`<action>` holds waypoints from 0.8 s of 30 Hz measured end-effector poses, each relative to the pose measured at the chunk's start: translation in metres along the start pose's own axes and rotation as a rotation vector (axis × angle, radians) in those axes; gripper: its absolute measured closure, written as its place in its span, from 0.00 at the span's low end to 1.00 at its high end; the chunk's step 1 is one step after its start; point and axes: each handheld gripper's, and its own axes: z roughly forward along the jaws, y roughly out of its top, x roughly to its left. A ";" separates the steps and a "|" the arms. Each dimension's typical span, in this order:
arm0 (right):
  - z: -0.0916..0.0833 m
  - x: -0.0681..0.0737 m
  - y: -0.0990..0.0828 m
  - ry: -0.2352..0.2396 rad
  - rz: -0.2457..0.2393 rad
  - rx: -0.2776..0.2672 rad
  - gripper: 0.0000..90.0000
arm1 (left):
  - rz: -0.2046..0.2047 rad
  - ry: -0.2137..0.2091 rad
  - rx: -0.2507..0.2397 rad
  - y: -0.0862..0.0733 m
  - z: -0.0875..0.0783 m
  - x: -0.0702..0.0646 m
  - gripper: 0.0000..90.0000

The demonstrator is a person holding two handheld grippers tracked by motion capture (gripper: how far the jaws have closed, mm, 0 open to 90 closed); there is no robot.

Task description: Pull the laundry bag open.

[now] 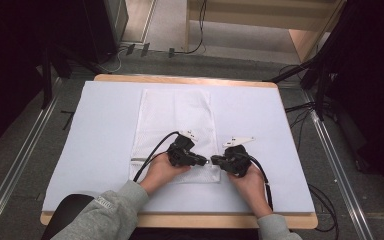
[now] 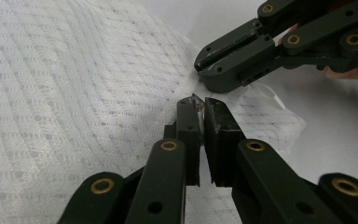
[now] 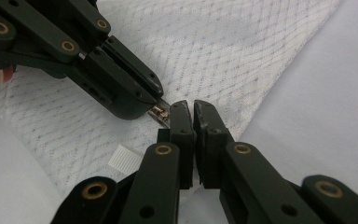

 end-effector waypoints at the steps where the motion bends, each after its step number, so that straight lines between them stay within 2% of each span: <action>1: 0.000 0.000 0.000 0.000 0.000 0.000 0.98 | 0.000 0.000 0.000 0.000 0.000 0.000 0.94; 5: 0.001 0.002 0.000 0.000 -0.018 -0.004 0.98 | 0.011 0.007 0.000 0.000 0.001 -0.001 0.96; 7: 0.001 0.002 -0.001 -0.007 -0.042 -0.006 0.98 | -0.004 0.000 0.004 0.001 0.000 0.000 0.97; 8: 0.001 0.003 -0.001 -0.009 -0.042 -0.006 0.98 | -0.032 -0.023 0.004 0.001 0.000 0.003 0.98; 11: 0.001 0.003 -0.001 -0.009 -0.044 -0.007 0.98 | -0.052 -0.040 0.009 0.001 -0.001 0.006 0.98; 12: 0.001 0.003 -0.002 -0.006 -0.064 -0.017 0.98 | -0.058 -0.046 0.013 0.002 -0.002 0.007 0.98; 13: 0.001 0.003 -0.002 -0.006 -0.064 -0.017 0.98 | -0.079 -0.054 0.014 0.002 -0.002 0.007 0.98; 18: 0.002 0.002 -0.004 0.010 -0.069 -0.028 1.00 | -0.100 -0.070 0.025 0.002 -0.004 0.010 0.98; 22: 0.001 0.002 -0.004 0.012 -0.073 -0.029 1.00 | -0.138 -0.097 0.038 0.002 -0.005 0.014 0.98; 24: 0.001 0.002 -0.005 0.013 -0.073 -0.024 1.00 | -0.133 -0.094 0.042 0.002 -0.006 0.014 0.98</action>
